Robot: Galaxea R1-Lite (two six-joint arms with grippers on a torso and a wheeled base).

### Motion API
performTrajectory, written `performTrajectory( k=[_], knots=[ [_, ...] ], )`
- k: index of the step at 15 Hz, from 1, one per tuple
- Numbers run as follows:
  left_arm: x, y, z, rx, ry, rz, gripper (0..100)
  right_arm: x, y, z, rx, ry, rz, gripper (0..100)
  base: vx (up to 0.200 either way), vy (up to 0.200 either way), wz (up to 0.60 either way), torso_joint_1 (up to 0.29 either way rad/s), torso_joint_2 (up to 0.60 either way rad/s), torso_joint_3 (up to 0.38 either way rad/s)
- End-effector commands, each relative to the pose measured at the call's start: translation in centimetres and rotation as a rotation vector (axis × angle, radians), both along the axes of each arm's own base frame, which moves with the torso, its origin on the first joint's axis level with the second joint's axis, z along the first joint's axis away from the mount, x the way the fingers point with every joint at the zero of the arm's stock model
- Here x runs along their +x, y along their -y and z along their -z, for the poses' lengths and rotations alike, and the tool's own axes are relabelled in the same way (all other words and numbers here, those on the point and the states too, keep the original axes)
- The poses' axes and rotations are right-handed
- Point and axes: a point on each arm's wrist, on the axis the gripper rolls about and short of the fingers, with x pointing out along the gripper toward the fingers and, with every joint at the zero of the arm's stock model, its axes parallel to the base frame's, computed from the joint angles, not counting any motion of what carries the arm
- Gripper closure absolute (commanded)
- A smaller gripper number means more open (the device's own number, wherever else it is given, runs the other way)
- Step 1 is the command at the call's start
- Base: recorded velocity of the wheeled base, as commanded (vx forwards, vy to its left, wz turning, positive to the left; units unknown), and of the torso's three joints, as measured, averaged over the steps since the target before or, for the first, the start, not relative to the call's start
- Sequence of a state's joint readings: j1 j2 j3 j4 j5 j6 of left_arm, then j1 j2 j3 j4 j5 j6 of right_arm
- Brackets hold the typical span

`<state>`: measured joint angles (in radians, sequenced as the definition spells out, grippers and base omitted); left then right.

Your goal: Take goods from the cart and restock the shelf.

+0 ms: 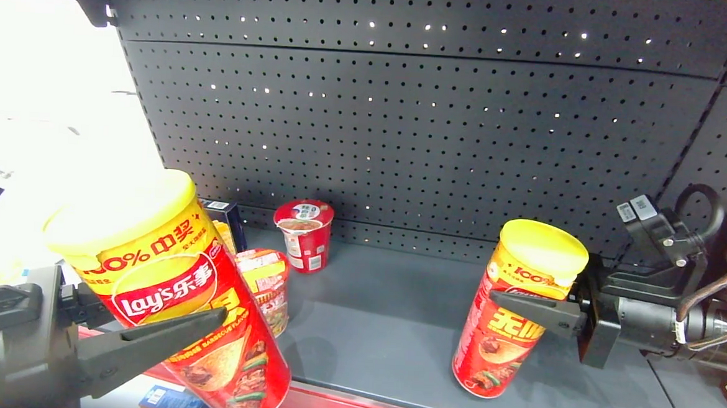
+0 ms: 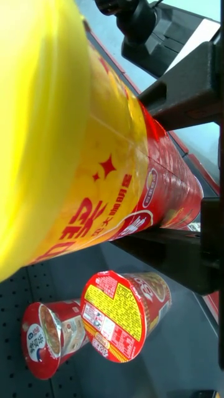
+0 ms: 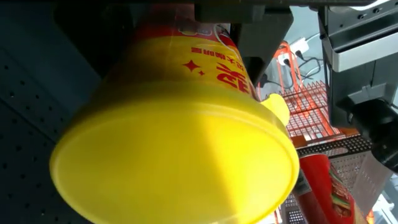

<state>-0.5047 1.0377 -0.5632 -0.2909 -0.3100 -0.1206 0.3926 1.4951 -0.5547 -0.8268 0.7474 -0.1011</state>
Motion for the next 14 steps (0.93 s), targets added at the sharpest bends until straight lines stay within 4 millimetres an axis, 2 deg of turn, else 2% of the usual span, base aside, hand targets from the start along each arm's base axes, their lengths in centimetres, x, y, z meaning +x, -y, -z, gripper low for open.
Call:
performTrajectory(
  k=[1, 9, 10, 14],
  knots=[
    [-0.01, -0.01, -0.05, -0.002, 0.002, 0.000, 100, 0.54, -0.31, 0.71, -0.010, -0.024, -0.006, 100, 0.000, 0.000, 0.00, 0.000, 0.00, 0.000],
    [0.00, -0.02, -0.05, -0.003, 0.001, -0.001, 100, 1.01, -0.53, 1.40, -0.018, -0.049, -0.017, 100, 0.000, 0.000, 0.00, 0.000, 0.00, 0.000],
    [-0.03, -0.04, -0.07, -0.003, 0.002, -0.002, 100, 1.09, -0.56, 1.47, -0.019, -0.047, -0.017, 0, 0.000, 0.000, 0.00, 0.000, 0.00, 0.000],
    [-0.15, -0.11, -0.16, -0.007, 0.006, -0.002, 100, 1.18, -0.60, 1.60, -0.016, -0.039, -0.015, 0, 0.000, 0.000, 0.00, 0.000, 0.00, 0.000]
  ],
)
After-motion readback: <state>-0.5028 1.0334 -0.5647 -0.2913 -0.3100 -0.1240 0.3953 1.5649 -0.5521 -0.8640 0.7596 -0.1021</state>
